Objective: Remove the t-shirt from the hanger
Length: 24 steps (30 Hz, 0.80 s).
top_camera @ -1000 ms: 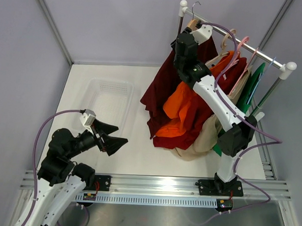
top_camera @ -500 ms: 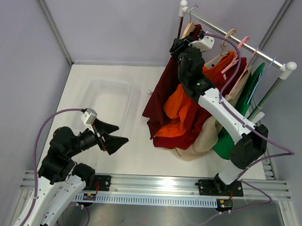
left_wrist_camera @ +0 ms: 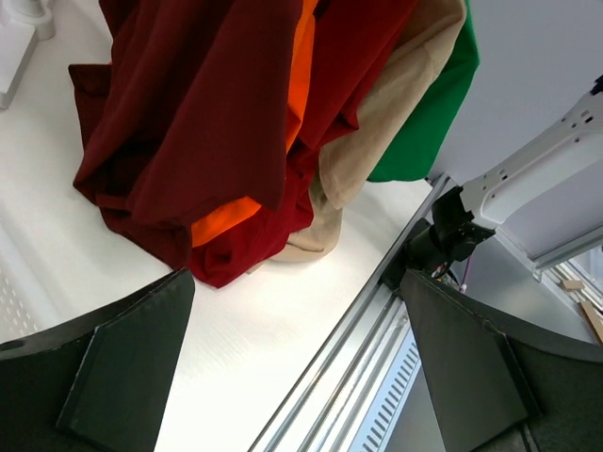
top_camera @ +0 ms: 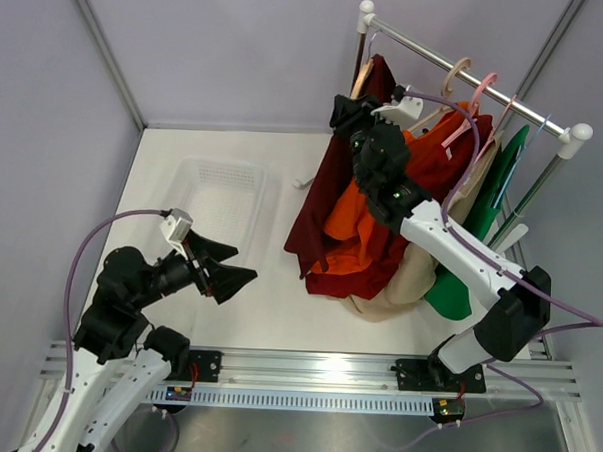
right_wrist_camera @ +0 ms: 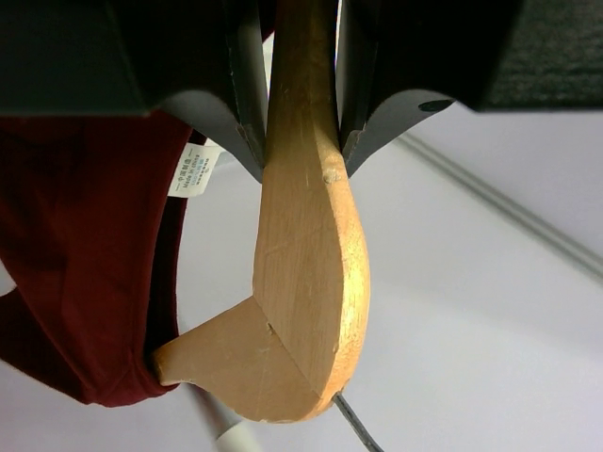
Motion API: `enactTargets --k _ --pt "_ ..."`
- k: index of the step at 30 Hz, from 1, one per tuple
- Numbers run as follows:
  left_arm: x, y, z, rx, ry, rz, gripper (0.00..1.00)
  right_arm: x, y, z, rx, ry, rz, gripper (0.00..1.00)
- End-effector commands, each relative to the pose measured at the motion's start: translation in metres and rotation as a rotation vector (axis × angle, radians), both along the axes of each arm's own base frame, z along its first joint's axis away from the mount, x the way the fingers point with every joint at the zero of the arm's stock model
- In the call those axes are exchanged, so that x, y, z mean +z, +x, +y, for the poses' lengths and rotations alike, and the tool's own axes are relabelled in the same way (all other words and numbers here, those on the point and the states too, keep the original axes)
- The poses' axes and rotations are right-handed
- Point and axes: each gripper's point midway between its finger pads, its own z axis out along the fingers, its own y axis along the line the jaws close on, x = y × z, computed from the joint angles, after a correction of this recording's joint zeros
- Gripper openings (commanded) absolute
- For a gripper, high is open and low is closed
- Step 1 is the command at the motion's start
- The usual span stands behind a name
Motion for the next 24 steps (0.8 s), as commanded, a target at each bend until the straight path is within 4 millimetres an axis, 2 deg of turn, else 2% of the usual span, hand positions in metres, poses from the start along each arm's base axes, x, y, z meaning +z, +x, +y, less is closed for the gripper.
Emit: enactTargets --k 1,2,5,12,16,20,22,24 --pt "0.041 -0.001 0.000 0.005 -0.065 -0.076 0.99 0.048 -0.034 0.009 0.055 0.101 -0.131 0.00" --pt "0.043 0.000 -0.001 0.007 -0.068 -0.075 0.99 0.048 -0.042 0.018 0.079 0.104 -0.131 0.00" --pt "0.045 0.005 -0.004 0.003 -0.075 -0.053 0.99 0.045 -0.055 0.029 0.105 0.109 -0.130 0.00" --pt "0.052 0.017 -0.013 -0.012 -0.097 -0.013 0.99 0.051 -0.088 0.041 0.154 0.174 -0.122 0.00" --pt "0.060 0.028 -0.018 -0.003 -0.086 -0.005 0.99 0.059 -0.100 0.047 0.148 0.156 -0.121 0.00" --pt "0.057 0.044 -0.034 0.003 -0.056 0.025 0.99 0.061 -0.108 0.045 0.154 0.174 -0.109 0.00" --pt "0.064 0.046 -0.045 0.009 -0.046 0.006 0.99 0.063 -0.110 0.043 0.149 0.172 -0.108 0.00" --pt "0.059 0.046 -0.062 0.002 -0.011 0.007 0.99 0.065 -0.112 0.042 0.144 0.171 -0.107 0.00"
